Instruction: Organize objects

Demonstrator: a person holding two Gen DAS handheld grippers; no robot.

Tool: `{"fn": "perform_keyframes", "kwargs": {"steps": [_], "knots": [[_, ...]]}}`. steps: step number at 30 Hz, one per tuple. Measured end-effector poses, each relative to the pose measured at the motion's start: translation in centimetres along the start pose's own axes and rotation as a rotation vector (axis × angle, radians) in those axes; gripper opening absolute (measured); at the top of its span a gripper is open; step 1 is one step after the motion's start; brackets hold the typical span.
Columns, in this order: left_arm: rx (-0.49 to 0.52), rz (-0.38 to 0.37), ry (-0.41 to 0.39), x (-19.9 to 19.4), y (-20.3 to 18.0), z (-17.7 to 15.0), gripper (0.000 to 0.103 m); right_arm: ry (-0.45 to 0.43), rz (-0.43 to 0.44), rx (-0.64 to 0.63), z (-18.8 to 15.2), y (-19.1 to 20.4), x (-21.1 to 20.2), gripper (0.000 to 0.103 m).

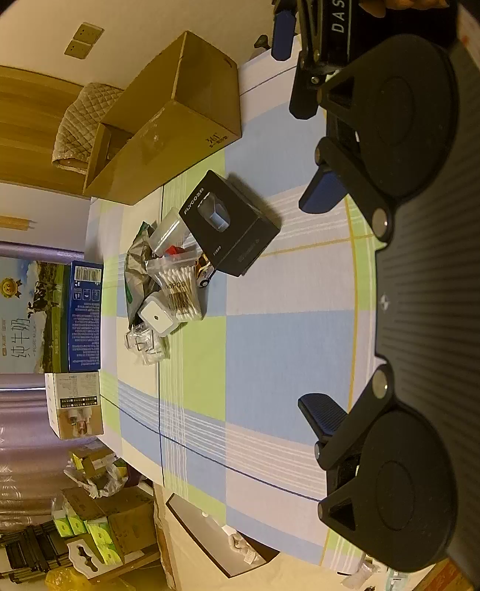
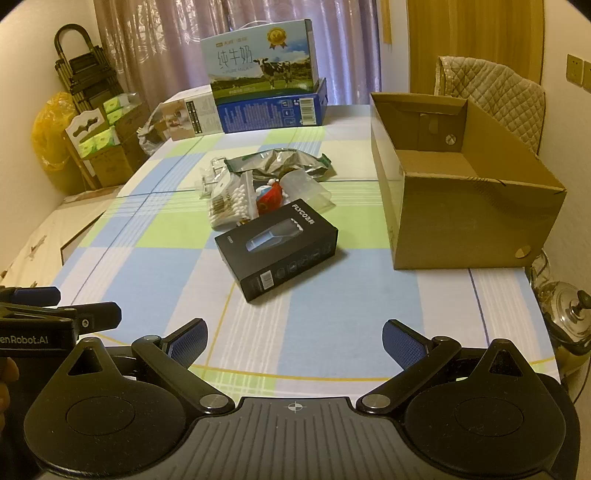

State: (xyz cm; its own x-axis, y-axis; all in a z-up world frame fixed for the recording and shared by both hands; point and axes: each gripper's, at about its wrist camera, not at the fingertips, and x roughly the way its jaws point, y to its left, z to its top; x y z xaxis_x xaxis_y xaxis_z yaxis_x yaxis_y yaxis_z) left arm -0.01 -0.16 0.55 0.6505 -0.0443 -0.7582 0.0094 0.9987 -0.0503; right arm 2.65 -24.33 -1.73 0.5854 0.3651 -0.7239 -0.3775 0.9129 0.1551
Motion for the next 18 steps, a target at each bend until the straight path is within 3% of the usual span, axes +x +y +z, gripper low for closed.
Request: {"fn": "perform_keyframes", "kwargs": {"steps": [18], "knots": [[-0.002, 0.001, -0.002, -0.05, -0.17, 0.19, 0.102, 0.003, -0.002, -0.01, 0.3, 0.09, -0.08, 0.099]]}}
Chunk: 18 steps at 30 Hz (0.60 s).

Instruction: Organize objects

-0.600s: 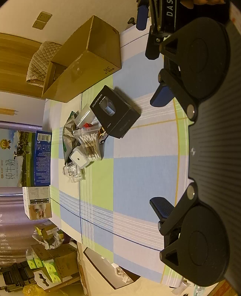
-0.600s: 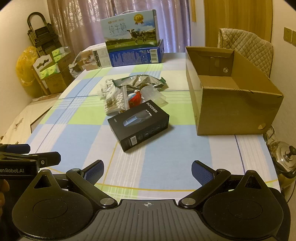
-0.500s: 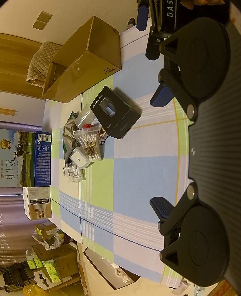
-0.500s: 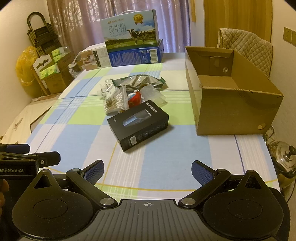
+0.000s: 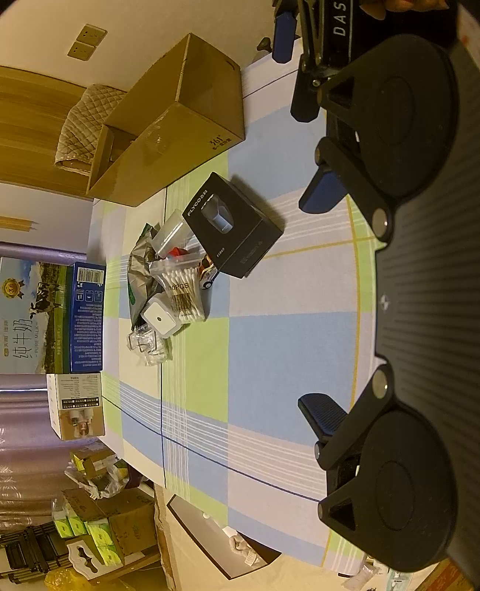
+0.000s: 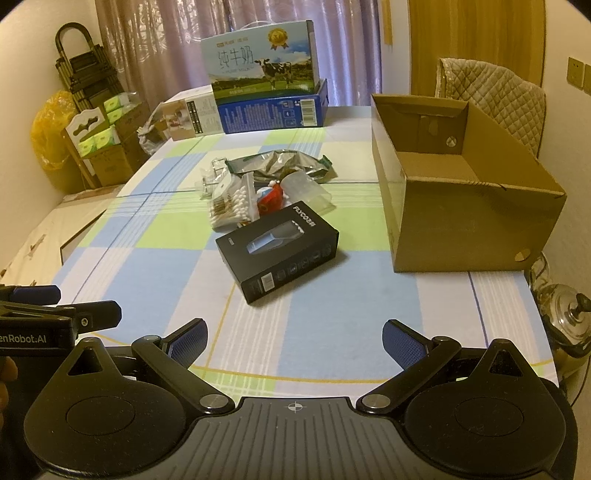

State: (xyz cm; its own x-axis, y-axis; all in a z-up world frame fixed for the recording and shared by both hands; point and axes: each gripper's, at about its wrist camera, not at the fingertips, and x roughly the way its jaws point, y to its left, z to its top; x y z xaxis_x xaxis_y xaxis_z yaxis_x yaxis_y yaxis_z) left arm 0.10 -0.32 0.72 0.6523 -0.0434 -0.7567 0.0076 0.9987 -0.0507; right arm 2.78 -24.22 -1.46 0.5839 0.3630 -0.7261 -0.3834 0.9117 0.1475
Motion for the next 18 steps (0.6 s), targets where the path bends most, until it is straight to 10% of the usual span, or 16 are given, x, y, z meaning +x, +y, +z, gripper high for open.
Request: {"fn": "perform_keyframes", "kwargs": {"steps": [18], "knots": [[-0.008, -0.003, 0.0, 0.15, 0.27, 0.33, 0.102, 0.007, 0.001, -0.01, 0.27, 0.57, 0.27, 0.099]]}}
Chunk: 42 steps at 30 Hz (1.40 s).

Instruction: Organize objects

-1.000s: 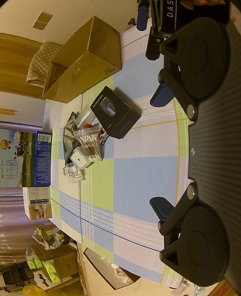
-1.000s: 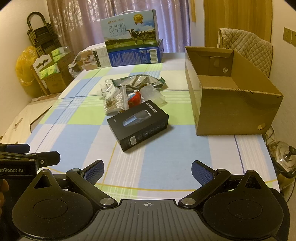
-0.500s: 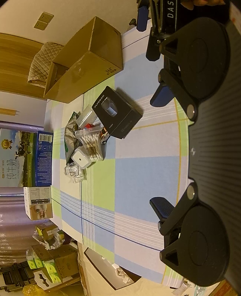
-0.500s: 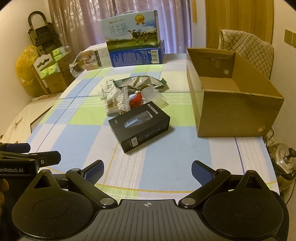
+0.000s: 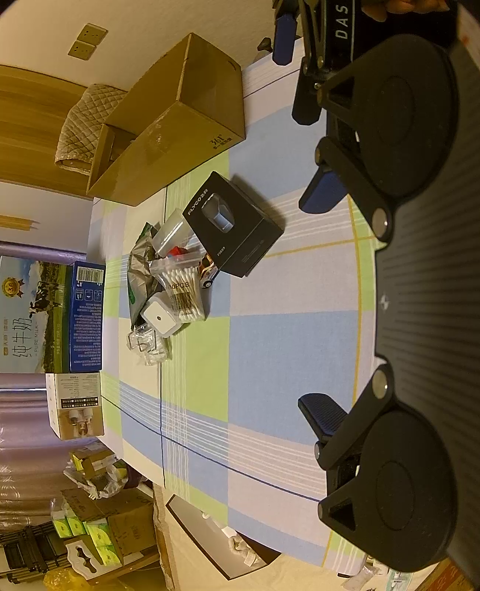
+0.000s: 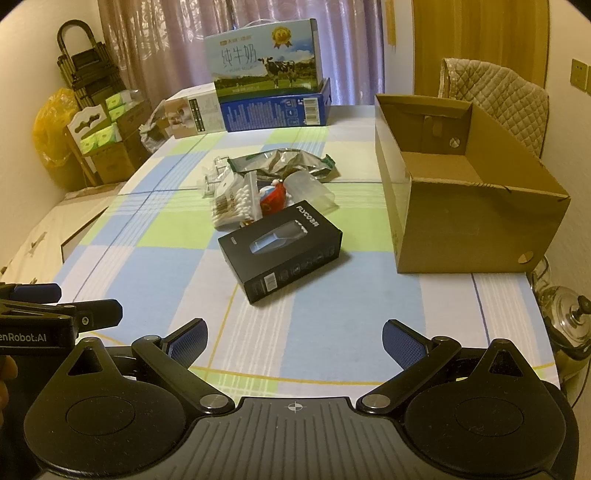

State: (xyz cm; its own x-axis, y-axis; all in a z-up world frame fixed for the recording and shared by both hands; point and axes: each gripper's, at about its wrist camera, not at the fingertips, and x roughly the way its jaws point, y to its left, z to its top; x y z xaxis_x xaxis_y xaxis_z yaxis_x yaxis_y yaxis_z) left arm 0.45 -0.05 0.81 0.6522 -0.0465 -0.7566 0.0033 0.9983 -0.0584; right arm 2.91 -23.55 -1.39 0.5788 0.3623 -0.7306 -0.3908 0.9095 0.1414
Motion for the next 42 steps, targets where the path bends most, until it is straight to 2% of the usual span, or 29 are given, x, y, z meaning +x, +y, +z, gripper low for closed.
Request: {"fn": "perform_keyframes", "kwargs": {"steps": [23, 34, 42], "knots": [[-0.006, 0.001, 0.002, 0.2, 0.0, -0.2, 0.102, 0.013, 0.003, 0.0, -0.7, -0.1, 0.4, 0.099], [-0.008, 0.004, 0.009, 0.7, 0.2, -0.5, 0.102, 0.051, 0.003, -0.001, -0.5, -0.3, 1.0, 0.099], [0.033, -0.014, 0.015, 1.5, 0.1, 0.2, 0.102, 0.057, 0.007, 0.006, -0.4, -0.9, 1.6, 0.099]]}}
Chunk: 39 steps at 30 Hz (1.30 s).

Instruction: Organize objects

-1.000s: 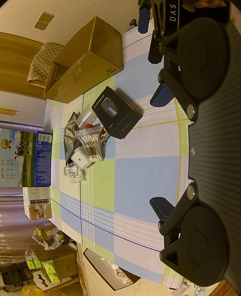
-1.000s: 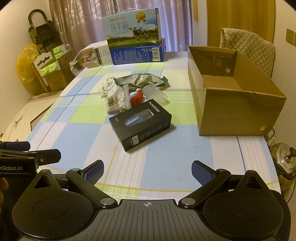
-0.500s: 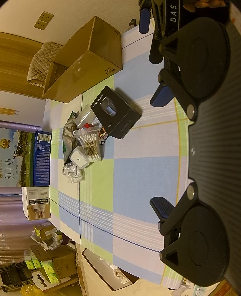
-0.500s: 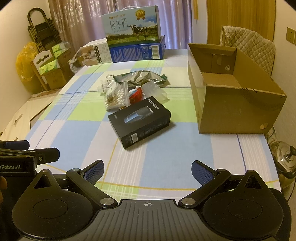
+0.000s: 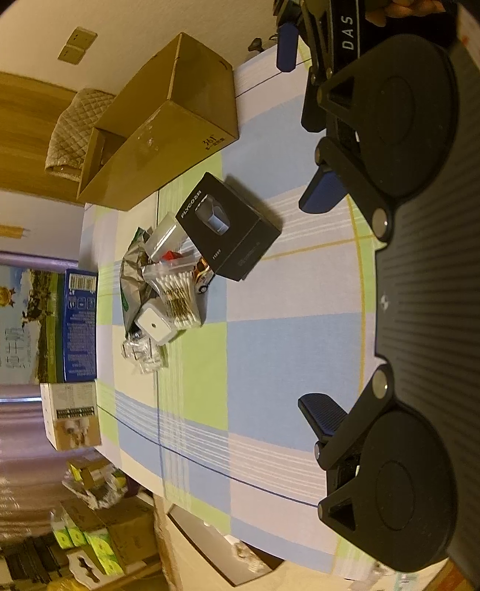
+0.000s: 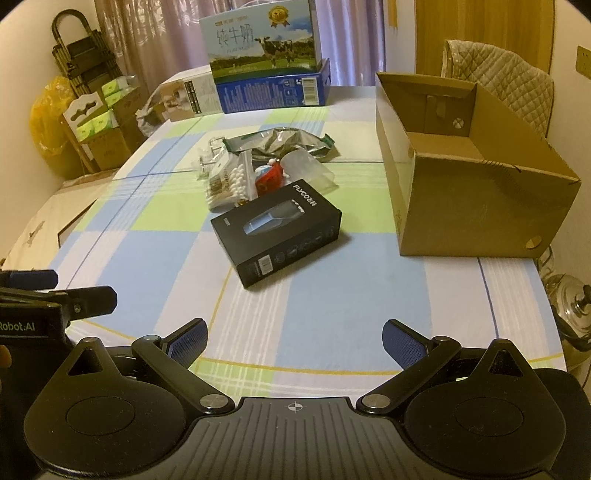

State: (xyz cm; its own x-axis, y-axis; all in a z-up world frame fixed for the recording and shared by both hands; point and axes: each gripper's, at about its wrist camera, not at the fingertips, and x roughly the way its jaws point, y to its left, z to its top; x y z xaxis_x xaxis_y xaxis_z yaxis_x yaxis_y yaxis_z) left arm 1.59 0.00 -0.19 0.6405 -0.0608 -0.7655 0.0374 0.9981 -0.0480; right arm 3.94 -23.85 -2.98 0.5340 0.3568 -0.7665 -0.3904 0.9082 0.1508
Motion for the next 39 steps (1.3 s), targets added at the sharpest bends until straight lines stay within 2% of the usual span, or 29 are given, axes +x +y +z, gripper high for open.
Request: {"fn": "perform_keyframes", "kwargs": {"steps": [8, 16, 20, 22, 27, 29, 30, 31, 34, 39], "knots": [[0.125, -0.032, 0.0, 2.8, -0.5, 2.3, 0.102, -0.019, -0.017, -0.015, 0.7, -2.0, 0.8, 0.099], [0.357, -0.193, -0.008, 7.5, -2.8, 4.7, 0.102, -0.025, -0.032, -0.025, 1.9, -4.1, 2.4, 0.099], [0.439, -0.254, -0.002, 10.2, -4.0, 5.9, 0.101, -0.019, -0.047, -0.031, 2.5, -4.8, 3.3, 0.093], [0.497, -0.274, 0.013, 11.7, -4.8, 6.4, 0.098, -0.01, -0.04, -0.024, 2.8, -5.2, 3.9, 0.089], [0.606, -0.316, 0.045, 14.5, -6.1, 7.0, 0.093, 0.013, -0.046, 0.004, 3.3, -6.0, 5.3, 0.089], [0.634, -0.338, 0.075, 15.7, -6.6, 7.0, 0.087, 0.025, -0.064, 0.006, 3.5, -6.0, 5.8, 0.089], [0.636, -0.338, 0.084, 16.0, -6.6, 7.0, 0.084, 0.027, -0.066, 0.008, 3.6, -6.1, 5.9, 0.089], [0.628, -0.332, 0.09, 16.4, -6.6, 7.0, 0.076, 0.029, -0.064, 0.012, 3.7, -6.2, 6.1, 0.089], [0.552, -0.329, 0.104, 16.3, -5.8, 6.9, 0.076, 0.037, -0.062, 0.015, 3.8, -6.2, 6.7, 0.089], [0.449, -0.282, 0.16, 13.6, -3.3, 4.9, 0.076, 0.051, -0.049, -0.007, 3.8, -5.3, 7.5, 0.089]]}}
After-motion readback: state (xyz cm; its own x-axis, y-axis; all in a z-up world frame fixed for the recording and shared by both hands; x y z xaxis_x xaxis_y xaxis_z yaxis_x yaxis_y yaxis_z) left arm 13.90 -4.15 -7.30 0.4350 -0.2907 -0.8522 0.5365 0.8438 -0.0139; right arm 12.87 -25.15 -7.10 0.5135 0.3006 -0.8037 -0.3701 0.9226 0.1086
